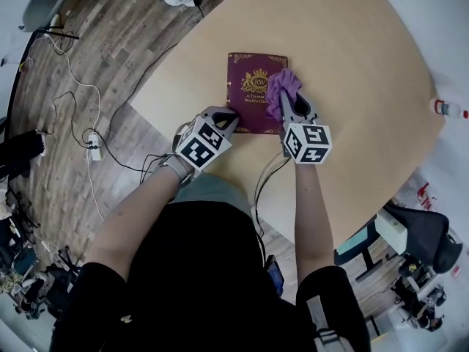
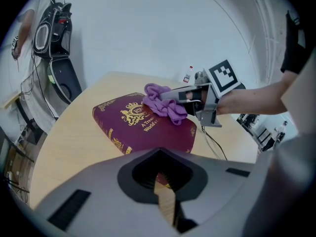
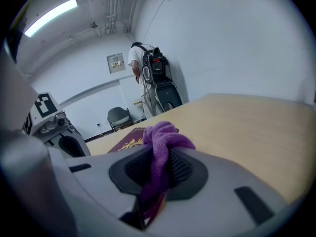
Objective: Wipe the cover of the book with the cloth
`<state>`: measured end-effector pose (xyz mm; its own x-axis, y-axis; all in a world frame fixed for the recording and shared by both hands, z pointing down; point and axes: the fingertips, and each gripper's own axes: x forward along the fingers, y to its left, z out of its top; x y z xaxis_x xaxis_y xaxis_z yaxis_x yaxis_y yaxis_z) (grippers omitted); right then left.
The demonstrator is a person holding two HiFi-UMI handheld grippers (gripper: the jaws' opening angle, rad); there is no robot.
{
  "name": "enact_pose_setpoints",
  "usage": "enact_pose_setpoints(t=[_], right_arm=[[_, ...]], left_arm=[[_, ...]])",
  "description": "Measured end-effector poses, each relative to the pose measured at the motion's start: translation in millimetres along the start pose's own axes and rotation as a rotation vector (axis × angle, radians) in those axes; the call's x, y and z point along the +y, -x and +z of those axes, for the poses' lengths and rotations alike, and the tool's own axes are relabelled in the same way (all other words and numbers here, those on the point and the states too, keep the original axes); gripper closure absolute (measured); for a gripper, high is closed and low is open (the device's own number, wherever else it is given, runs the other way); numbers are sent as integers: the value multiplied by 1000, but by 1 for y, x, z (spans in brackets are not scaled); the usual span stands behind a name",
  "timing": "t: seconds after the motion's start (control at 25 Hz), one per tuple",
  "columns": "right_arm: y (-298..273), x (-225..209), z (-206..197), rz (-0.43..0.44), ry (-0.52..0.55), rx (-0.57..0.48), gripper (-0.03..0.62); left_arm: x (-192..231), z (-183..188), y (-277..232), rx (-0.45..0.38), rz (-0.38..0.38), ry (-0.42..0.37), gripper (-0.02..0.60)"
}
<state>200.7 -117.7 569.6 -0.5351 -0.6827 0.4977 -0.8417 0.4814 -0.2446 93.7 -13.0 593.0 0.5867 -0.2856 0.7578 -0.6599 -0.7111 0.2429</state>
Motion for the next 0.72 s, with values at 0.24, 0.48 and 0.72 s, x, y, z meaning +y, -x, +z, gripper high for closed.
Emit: enact_pose_setpoints(t=[0.24,0.48,0.72], right_arm=[[27,9,-20,-8,-24,1,522],[47,15,-34,-18,-58,5,522],[61,21,-45,-38,-68,0,522]], left_arm=[[0,0,-1,-5,1,-5,563],[1,0,0,-11,-4,-8,563],[0,0,-1,-4,-10,-19,563]])
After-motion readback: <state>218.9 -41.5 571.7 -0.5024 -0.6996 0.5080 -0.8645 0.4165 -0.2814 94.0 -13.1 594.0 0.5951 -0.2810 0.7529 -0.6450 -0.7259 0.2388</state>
